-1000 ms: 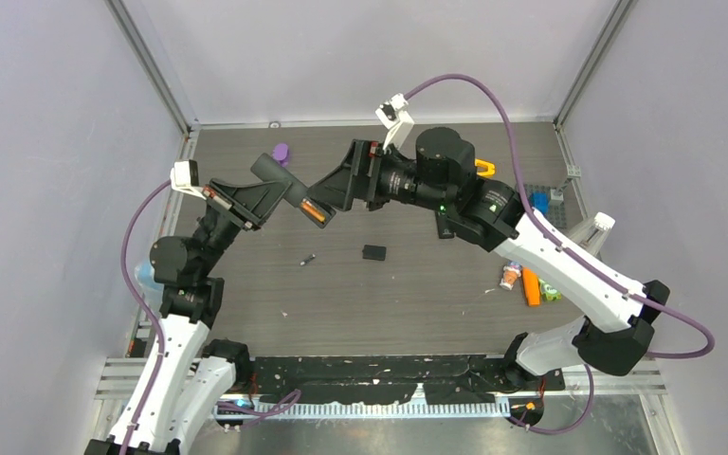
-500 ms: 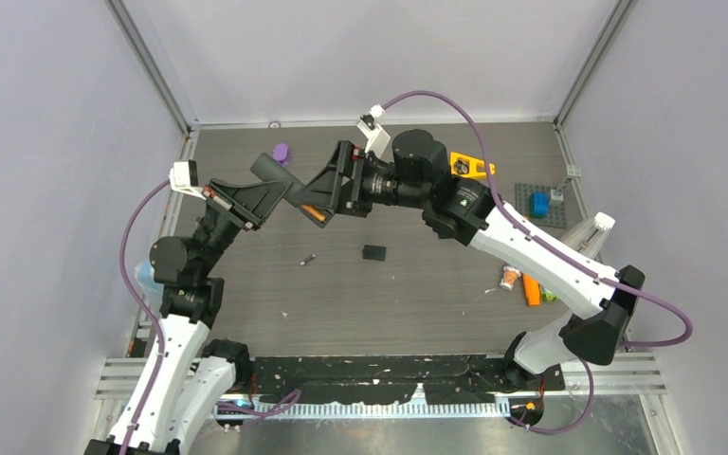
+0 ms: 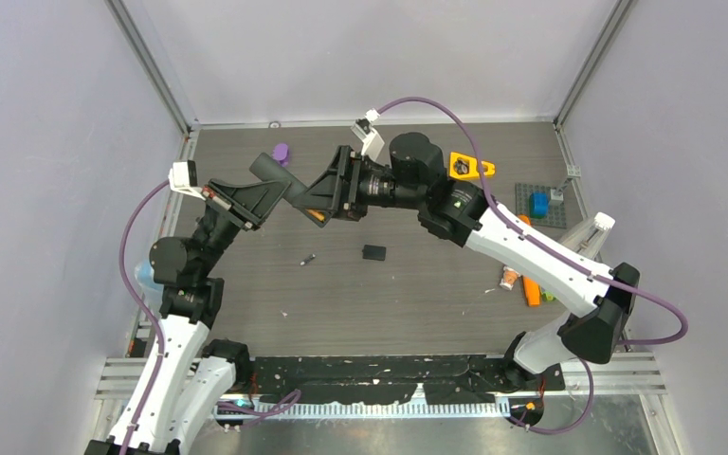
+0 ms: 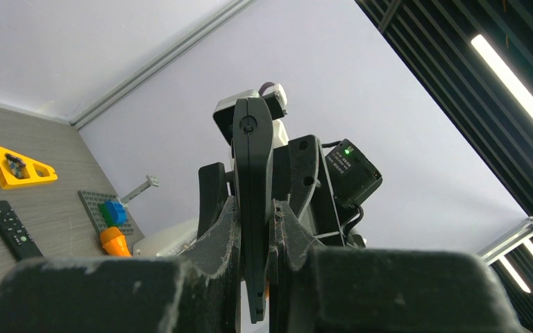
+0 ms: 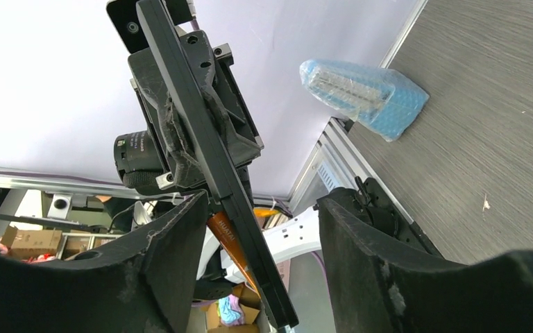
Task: Load the batteries into the remote control
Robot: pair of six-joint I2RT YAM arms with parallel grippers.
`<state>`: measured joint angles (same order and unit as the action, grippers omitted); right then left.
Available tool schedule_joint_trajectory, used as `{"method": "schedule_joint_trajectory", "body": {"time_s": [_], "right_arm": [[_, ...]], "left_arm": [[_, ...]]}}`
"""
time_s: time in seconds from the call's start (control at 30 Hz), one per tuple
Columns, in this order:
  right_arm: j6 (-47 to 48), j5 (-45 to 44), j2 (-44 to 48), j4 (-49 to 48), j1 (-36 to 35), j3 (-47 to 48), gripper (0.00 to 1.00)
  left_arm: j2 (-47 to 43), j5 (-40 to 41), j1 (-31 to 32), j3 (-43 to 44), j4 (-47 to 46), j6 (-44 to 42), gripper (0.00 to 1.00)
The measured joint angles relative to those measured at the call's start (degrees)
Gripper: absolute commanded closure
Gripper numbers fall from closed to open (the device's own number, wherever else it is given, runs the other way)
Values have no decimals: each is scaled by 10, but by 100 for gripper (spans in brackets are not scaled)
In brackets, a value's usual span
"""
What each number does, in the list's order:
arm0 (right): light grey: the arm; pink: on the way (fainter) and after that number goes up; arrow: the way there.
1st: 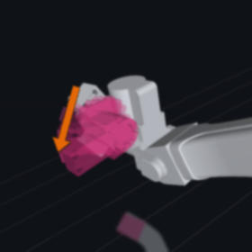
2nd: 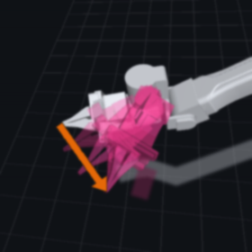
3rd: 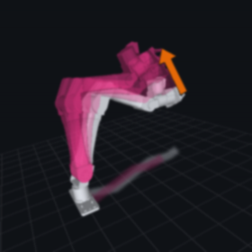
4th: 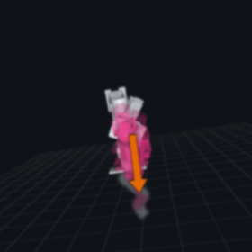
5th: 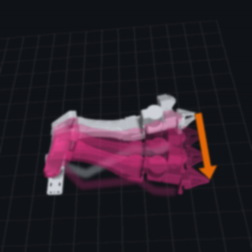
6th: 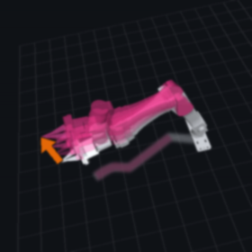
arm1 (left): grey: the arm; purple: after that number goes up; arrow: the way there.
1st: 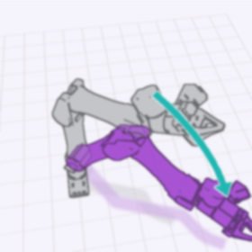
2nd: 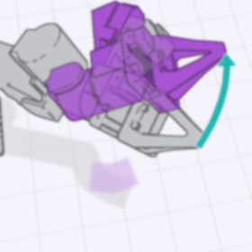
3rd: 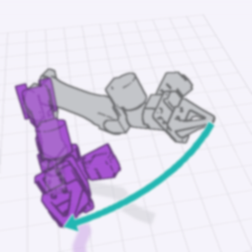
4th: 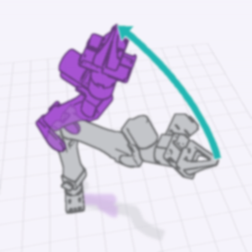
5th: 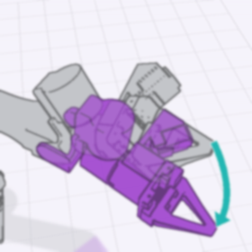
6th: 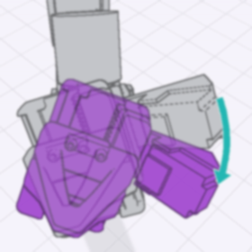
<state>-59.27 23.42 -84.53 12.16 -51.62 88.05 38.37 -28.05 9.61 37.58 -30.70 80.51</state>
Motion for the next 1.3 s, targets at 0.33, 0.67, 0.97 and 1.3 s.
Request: {"method": "schedule_joint_trajectory", "body": {"time_s": [0.33, 0.67, 0.97, 1.3], "right_arm": [[-13, 10, 0, -23, 1, -15, 47], [-40, 16, 8, -84, 3, -54, 61], [-55, 25, 14, -123, 4, -69, 68], [-61, 33, 14, -139, 9, -77, 31]], "left_arm": [[0, 0, 0, 0, 2, -4, 100], [0, 7, 0, 0, 6, 1, 100], [-4, 16, 0, 0, 5, 18, 100], [-8, 30, 0, 0, -9, 28, 100]]}}
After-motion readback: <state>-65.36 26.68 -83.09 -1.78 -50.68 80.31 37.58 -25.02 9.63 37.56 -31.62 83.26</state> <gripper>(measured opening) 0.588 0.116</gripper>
